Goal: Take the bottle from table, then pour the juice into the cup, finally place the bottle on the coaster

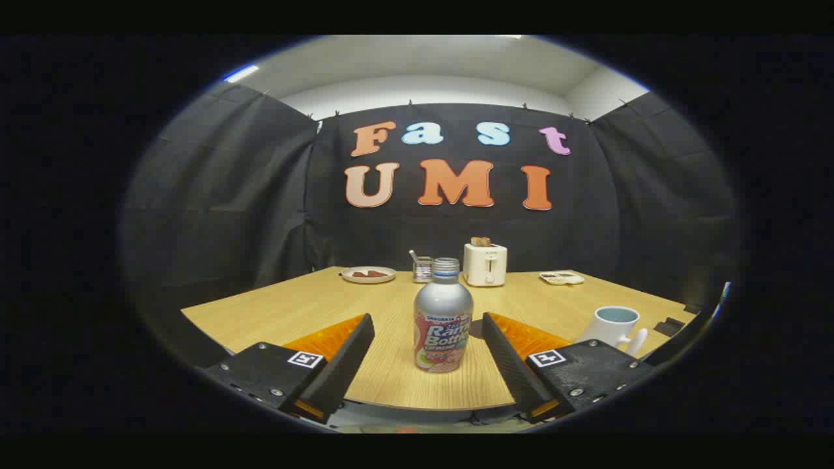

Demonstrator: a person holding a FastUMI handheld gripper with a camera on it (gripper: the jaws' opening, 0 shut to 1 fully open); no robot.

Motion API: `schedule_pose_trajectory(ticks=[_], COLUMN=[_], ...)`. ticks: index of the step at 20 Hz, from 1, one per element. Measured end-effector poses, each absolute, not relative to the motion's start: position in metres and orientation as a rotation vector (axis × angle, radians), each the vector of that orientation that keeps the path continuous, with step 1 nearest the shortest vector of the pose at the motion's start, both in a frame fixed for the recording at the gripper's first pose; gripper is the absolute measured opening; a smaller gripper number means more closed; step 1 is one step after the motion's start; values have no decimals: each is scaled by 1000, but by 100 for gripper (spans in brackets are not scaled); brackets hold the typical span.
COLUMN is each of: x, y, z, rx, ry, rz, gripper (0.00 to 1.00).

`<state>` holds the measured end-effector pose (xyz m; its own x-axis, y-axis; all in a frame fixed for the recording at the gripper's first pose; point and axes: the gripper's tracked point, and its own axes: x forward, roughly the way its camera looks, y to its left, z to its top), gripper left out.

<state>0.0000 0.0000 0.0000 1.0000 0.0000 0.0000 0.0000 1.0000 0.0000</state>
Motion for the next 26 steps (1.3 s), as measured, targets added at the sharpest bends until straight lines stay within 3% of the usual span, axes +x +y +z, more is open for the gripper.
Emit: schedule_pose_trajectory(ticks=[13,26], x=[2,28], y=[-2,-18], z=[0,-41], rx=[-7,-48], ry=[9,185], rz=[-13,-28], gripper=[98,99])
